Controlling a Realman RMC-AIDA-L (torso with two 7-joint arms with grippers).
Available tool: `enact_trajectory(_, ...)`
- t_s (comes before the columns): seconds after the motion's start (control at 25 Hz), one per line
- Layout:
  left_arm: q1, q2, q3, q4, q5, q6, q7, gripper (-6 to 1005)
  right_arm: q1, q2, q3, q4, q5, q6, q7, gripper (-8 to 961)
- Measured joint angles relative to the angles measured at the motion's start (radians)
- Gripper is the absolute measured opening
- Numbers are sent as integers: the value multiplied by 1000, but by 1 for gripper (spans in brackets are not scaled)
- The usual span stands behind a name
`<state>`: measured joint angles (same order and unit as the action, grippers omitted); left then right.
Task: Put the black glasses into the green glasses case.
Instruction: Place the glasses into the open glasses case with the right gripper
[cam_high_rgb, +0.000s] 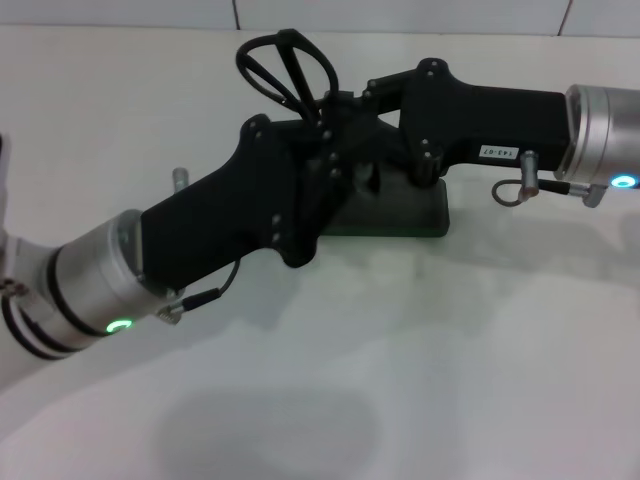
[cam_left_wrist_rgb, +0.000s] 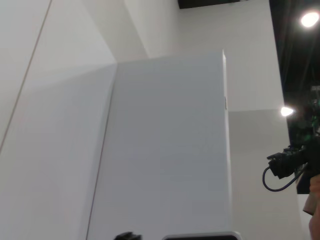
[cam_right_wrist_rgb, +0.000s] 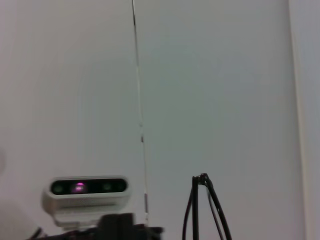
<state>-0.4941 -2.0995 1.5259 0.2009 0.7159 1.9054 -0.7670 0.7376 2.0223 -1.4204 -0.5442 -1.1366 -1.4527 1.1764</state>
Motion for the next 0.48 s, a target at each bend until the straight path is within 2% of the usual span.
enact_trajectory(0.24, 49, 14, 2, 5, 10, 27, 1, 20, -31, -7, 0, -70, -75, 87, 28, 57)
enact_trajectory(0.36, 67, 22, 0, 6, 12, 42, 4, 20, -48, -6, -3, -168, -232, 151, 111, 57)
enact_trajectory(0.48, 79, 25, -2, 6, 12, 45, 4, 19, -83, 0, -28, -324, -424, 209, 243, 57)
